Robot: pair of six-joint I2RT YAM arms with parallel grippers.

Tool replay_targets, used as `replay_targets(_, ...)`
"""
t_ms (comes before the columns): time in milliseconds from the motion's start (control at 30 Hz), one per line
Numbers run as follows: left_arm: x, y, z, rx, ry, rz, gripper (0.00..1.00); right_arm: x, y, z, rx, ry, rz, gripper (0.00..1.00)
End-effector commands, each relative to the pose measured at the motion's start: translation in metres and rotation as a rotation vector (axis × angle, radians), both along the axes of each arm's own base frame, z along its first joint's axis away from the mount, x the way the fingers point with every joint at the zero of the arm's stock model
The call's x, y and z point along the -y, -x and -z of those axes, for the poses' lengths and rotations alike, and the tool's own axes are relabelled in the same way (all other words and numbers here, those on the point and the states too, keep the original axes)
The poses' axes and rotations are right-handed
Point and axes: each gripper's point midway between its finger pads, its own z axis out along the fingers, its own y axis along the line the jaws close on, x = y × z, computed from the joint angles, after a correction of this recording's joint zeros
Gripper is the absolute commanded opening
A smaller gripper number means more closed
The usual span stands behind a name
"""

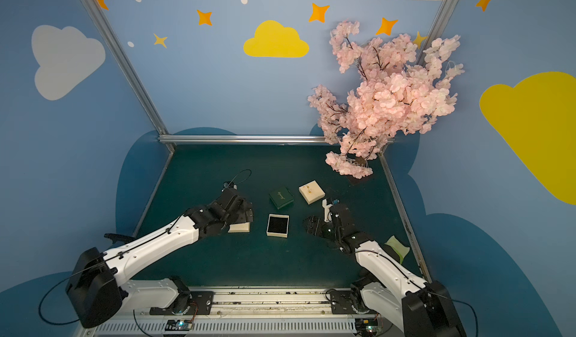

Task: Take the rings out of the lift-off lid box
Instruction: Pick up the lid from the center of the board.

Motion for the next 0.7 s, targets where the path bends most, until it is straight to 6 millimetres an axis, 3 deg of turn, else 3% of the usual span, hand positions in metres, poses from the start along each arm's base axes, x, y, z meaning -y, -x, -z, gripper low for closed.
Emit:
replay_targets(0, -0.038, 0.011, 0.013, -0.037, -0.073, -0.104, 1.00, -0.010, 0.009, -0.012, 0.071, -0.044, -0.085, 0.89)
replay_targets(100, -0.055, 0.014, 0.020, -0.064, -0.065, -0.153, 0.99, -0.014, 0.016, -0.018, 0.099, -0.084, -0.117, 0.89)
replay_targets(300, -0.070, 0.018, 0.034, -0.104, -0.072, -0.190, 0.99, -0.010, 0.025, -0.019, 0.092, -0.091, -0.117, 0.89)
replay_targets(667, -0.057, 0.003, 0.063, -0.157, -0.091, -0.124, 0.99, -0.022, 0.041, -0.037, 0.176, -0.176, -0.215, 0.92)
